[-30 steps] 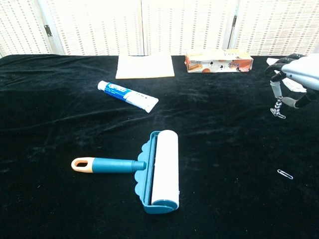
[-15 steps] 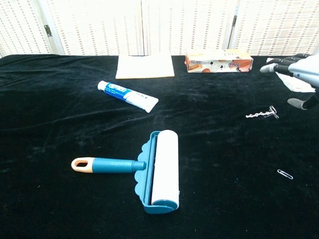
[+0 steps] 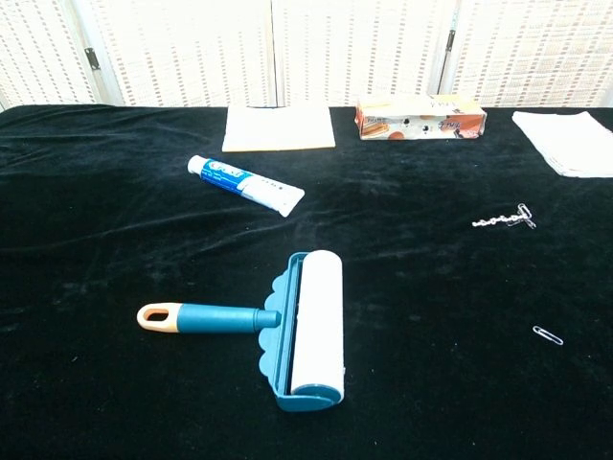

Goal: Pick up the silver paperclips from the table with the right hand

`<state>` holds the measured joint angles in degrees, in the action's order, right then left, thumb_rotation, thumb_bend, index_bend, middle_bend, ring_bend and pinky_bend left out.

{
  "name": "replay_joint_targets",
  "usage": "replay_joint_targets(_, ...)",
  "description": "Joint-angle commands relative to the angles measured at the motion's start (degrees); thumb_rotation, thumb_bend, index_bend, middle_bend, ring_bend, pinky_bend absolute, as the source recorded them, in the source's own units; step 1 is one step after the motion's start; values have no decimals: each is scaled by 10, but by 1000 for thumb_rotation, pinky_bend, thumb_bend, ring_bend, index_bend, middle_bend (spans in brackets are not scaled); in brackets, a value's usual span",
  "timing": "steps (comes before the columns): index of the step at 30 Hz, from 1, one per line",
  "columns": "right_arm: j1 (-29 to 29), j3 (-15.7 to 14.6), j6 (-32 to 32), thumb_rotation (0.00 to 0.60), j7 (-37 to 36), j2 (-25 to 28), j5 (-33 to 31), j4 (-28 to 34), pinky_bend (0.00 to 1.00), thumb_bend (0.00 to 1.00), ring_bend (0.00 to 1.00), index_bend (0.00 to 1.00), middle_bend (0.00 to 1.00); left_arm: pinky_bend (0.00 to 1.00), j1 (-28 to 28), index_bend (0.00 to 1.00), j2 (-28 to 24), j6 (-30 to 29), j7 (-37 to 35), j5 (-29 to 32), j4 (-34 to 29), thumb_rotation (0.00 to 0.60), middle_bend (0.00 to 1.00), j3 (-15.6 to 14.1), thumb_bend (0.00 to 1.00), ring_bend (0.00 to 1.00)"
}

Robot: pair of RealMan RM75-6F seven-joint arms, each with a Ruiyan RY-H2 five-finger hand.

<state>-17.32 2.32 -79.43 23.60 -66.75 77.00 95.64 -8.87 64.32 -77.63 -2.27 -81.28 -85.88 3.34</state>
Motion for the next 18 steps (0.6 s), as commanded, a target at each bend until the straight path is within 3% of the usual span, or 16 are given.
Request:
replay_joint_targets(1, 61, -26, -64, 600, -15, 16, 21, 23, 0, 447, 0, 0, 0, 0, 0, 25, 1, -3, 4, -8, -3, 600, 63, -4, 556, 69)
replay_joint_targets(18, 101, -29, -79, 600, -52, 9, 54, 1, 0, 446, 0, 0, 0, 0, 11, 24, 2, -43, 22, -46, -16, 600, 63, -16, 557, 70)
